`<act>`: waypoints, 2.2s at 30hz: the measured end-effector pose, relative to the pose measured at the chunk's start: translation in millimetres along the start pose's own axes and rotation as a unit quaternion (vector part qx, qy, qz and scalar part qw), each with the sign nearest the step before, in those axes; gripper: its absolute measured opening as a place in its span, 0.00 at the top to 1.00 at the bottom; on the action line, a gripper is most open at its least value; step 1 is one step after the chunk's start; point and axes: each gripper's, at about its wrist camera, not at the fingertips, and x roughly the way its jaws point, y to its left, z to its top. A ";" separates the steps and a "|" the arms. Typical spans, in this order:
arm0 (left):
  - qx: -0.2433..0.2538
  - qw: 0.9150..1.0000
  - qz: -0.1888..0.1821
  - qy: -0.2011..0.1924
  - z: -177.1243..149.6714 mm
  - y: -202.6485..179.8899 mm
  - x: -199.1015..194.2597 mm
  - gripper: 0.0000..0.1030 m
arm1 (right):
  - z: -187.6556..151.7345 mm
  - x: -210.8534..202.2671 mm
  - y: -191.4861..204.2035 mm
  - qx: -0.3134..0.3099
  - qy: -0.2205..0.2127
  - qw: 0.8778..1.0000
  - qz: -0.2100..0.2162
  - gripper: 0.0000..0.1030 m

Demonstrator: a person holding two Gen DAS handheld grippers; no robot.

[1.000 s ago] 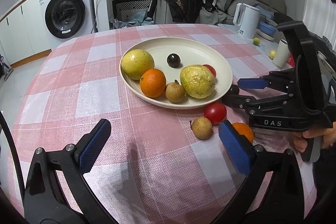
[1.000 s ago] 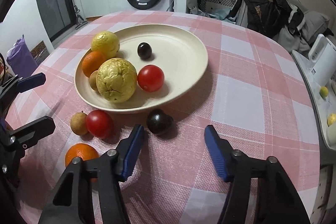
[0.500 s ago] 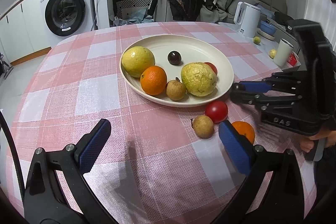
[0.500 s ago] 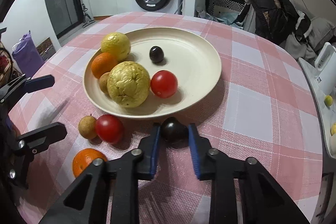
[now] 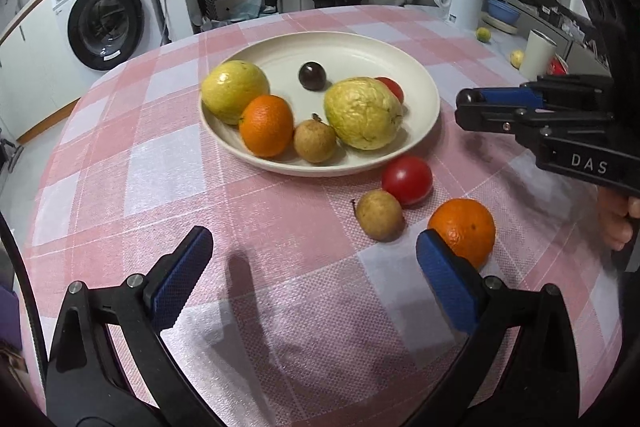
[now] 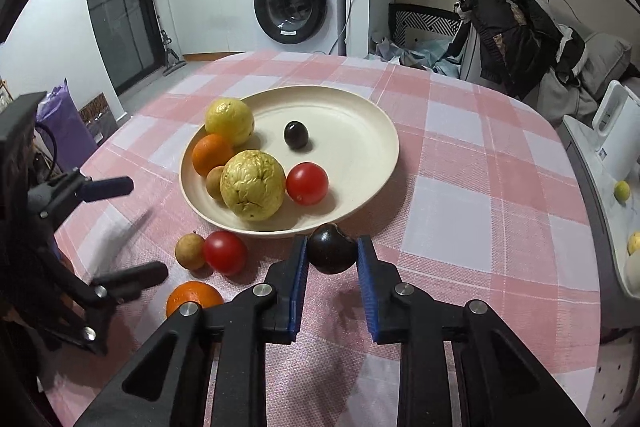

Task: Organize fruits
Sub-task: 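Close the right tool on a dark plum while the left tool grasps a small brown fruit, then carry the plum and brown fruit onto the plate and open both tools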

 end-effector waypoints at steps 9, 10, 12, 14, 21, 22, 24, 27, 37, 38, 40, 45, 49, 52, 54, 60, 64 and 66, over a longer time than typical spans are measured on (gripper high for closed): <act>-0.012 1.000 -0.012 0.000 12.3 -0.6 12.1 0.18 | -0.1 1.7 0.1 -0.001 -0.001 1.000 0.001 0.76; -0.013 1.000 -0.013 0.000 12.5 -0.2 12.4 0.23 | -0.2 1.7 -0.2 0.000 -0.001 1.000 0.000 0.76; -0.013 1.000 -0.016 0.005 11.9 0.8 13.5 0.30 | -0.4 1.8 0.0 0.000 -0.002 1.000 0.000 0.76; -0.011 1.000 -0.025 0.009 11.6 0.9 15.0 0.41 | -0.1 1.8 -0.4 0.001 -0.002 1.000 0.000 0.76; 0.007 0.999 -0.042 0.007 9.3 -5.3 13.2 0.75 | -0.1 0.8 -1.5 0.001 -0.004 1.000 0.000 0.76; 0.007 0.999 -0.043 0.007 8.9 -5.4 12.4 0.75 | 0.1 0.4 -1.4 0.001 -0.004 1.000 0.000 0.76; 0.008 0.999 -0.046 0.006 8.3 -5.2 11.7 0.75 | 0.0 -0.9 -1.6 0.001 -0.006 1.000 0.002 0.76; 0.006 0.999 -0.047 0.004 8.3 -4.0 10.7 0.75 | -0.2 -1.5 -1.9 0.002 -0.006 1.000 0.002 0.76; -0.002 0.998 -0.049 -0.044 11.8 3.0 -7.4 0.75 | 0.6 -1.6 -1.0 -0.002 -0.007 1.000 0.003 0.76; -0.004 0.997 -0.050 -0.052 12.8 4.2 -10.9 0.75 | 0.5 -1.8 -1.2 -0.002 -0.007 1.000 0.002 0.76; -0.007 0.997 -0.048 -0.067 15.1 6.5 -18.0 0.75 | 0.4 -1.7 -2.5 0.001 -0.009 1.000 0.004 0.76; -0.026 0.994 -0.039 -0.097 20.6 14.0 -31.3 0.75 | 1.3 -5.3 -6.4 0.015 -0.021 1.000 0.010 0.76; -0.039 0.992 -0.032 -0.111 25.1 19.8 -38.3 0.75 | 3.2 -12.4 -12.7 0.036 -0.043 0.998 0.018 0.76; -0.046 0.991 -0.029 -0.120 28.2 24.4 -40.9 0.75 | 4.8 -18.3 -15.9 0.047 -0.061 0.997 0.018 0.76; -0.047 0.991 -0.027 -0.126 30.6 25.8 -41.9 0.75 | 6.3 -22.6 -17.0 0.051 -0.074 0.996 0.023 0.76; -0.044 0.990 -0.006 -0.136 42.8 25.3 -36.2 0.75 | 10.7 -34.5 -15.8 0.055 -0.107 0.992 0.032 0.76; -0.036 0.989 0.004 -0.140 49.6 21.0 -31.3 0.75 | 13.3 -37.2 -12.2 0.053 -0.117 0.991 0.032 0.76; -0.033 0.989 0.008 -0.142 52.7 18.9 -29.2 0.75 | 14.0 -37.7 -11.7 0.054 -0.121 0.991 0.033 0.76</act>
